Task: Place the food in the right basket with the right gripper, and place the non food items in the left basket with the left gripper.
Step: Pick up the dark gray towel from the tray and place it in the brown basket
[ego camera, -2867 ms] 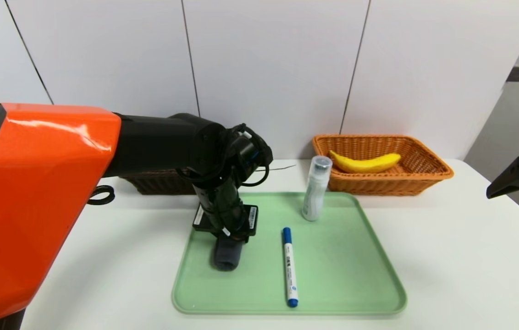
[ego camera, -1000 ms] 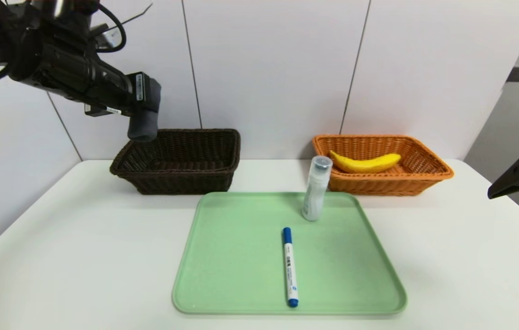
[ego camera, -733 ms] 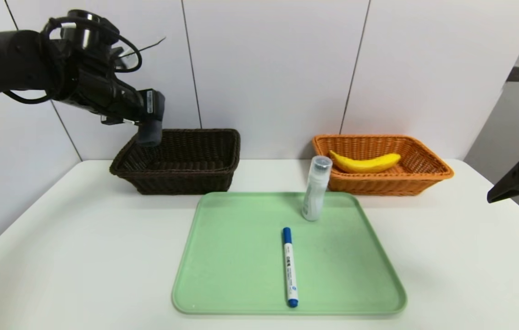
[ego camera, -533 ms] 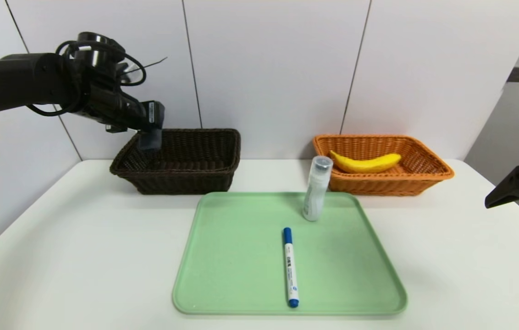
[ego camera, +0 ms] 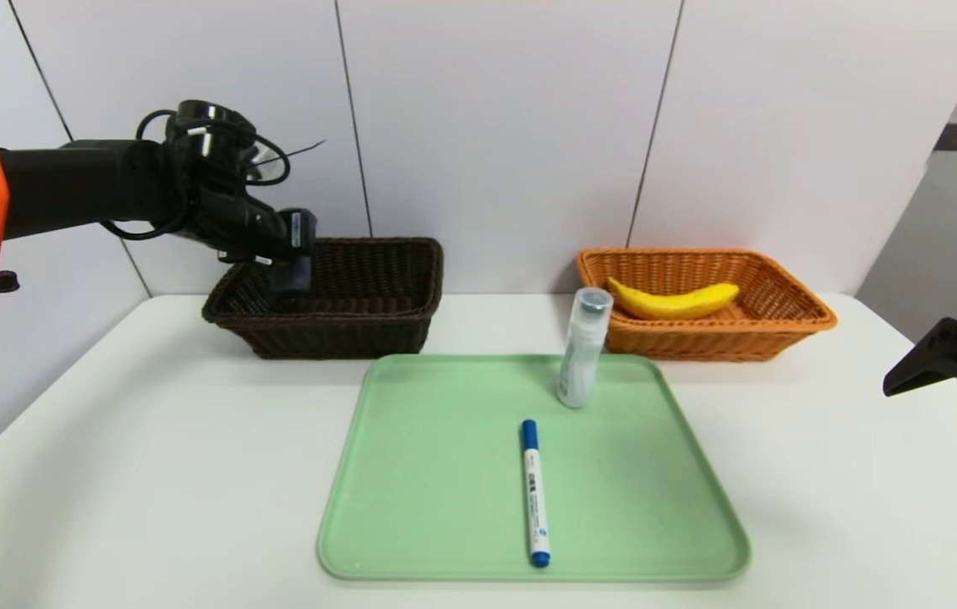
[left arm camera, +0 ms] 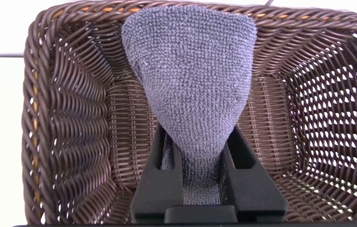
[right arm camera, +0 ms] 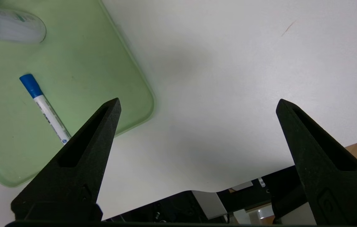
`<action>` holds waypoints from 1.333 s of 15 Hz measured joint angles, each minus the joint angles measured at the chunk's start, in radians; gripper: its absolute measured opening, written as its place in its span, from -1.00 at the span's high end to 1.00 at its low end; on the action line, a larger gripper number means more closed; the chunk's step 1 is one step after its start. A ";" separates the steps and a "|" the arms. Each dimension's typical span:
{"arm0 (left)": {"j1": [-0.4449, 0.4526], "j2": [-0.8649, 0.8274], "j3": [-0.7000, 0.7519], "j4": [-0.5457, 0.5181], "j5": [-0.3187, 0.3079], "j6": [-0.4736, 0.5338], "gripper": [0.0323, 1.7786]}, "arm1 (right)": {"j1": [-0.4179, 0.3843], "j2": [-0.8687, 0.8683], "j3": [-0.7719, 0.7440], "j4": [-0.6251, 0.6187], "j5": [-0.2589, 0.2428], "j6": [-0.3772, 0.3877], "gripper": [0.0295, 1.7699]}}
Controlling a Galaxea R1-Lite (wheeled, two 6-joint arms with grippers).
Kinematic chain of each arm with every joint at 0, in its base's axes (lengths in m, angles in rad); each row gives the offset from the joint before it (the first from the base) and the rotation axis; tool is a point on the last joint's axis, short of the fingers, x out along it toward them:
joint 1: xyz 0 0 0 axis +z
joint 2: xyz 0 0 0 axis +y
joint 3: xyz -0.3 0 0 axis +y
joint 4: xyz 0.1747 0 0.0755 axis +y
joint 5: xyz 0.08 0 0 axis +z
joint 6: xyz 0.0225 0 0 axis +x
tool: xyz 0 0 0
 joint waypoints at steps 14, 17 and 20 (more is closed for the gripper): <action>0.021 0.067 -0.001 -0.018 0.000 0.000 0.66 | 0.000 -0.027 0.013 0.000 0.000 -0.004 -0.92; 0.017 0.073 -0.001 -0.009 0.000 0.005 0.66 | 0.000 -0.027 0.014 0.000 0.000 -0.005 -0.92; 0.012 0.082 -0.001 -0.009 -0.001 0.007 0.66 | 0.000 -0.029 0.015 0.000 0.001 -0.001 -0.92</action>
